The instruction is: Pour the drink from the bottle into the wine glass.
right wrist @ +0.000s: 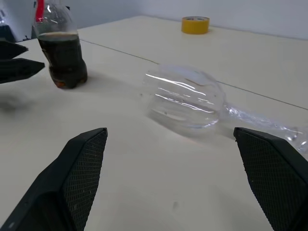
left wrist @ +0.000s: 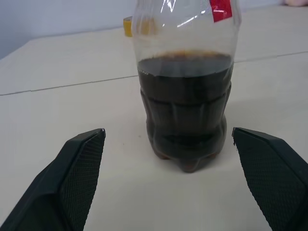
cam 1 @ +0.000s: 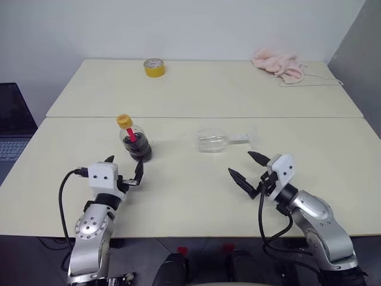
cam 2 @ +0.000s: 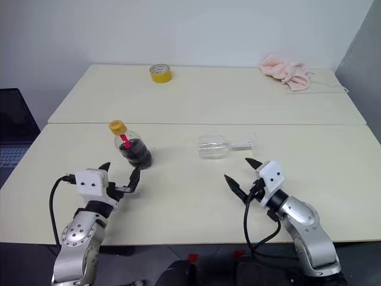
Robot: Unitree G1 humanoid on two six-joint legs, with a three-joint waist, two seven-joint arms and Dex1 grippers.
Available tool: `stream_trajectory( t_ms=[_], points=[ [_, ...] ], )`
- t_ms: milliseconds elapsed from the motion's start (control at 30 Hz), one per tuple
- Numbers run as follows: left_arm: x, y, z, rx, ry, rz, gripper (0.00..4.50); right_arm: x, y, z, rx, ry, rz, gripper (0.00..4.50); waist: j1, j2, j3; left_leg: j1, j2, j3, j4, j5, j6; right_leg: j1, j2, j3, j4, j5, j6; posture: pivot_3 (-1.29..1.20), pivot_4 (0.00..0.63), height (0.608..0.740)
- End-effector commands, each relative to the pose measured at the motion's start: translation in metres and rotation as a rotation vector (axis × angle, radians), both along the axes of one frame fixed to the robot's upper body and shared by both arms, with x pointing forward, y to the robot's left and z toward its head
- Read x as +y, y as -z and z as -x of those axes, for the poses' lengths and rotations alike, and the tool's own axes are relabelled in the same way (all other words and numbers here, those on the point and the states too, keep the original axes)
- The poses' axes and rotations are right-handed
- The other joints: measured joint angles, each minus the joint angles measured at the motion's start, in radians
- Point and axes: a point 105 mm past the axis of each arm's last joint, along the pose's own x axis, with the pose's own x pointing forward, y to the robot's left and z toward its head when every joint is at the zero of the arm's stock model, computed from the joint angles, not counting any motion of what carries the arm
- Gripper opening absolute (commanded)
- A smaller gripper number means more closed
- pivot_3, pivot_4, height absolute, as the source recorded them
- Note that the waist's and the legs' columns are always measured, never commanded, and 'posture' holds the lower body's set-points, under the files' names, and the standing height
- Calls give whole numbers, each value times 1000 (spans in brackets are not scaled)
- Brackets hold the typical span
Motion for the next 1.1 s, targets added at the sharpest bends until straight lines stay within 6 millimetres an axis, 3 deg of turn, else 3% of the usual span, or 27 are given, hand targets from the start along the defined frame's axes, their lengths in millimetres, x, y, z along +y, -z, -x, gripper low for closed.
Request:
stream_trajectory(
  t_ms=[33,367,900,1100],
  points=[
    [0,-6,-8,-26,-14,29,4485,16,-17,8,-27,-97,-20,4500,0,0,0,0,0,0,0,0,0,0,0,0,0,0,0,0,150,740],
    [-18,-6,-26,-12,69,89,4485,26,-32,8,30,-185,-85,4500,0,0,0,0,0,-1,0,0,0,0,0,-1,0,0,0,0,150,740],
    [-10,-13,-46,-21,-15,56,4485,29,-37,4,-5,-201,-48,4500,-1,0,0,0,0,-1,0,0,0,0,0,-1,0,0,0,0,150,740],
    [-20,-13,-53,5,81,69,4485,31,-42,2,-29,-208,-38,4500,-1,0,0,-1,0,-1,0,0,0,-1,0,-1,0,0,0,0,150,740]
  ],
)
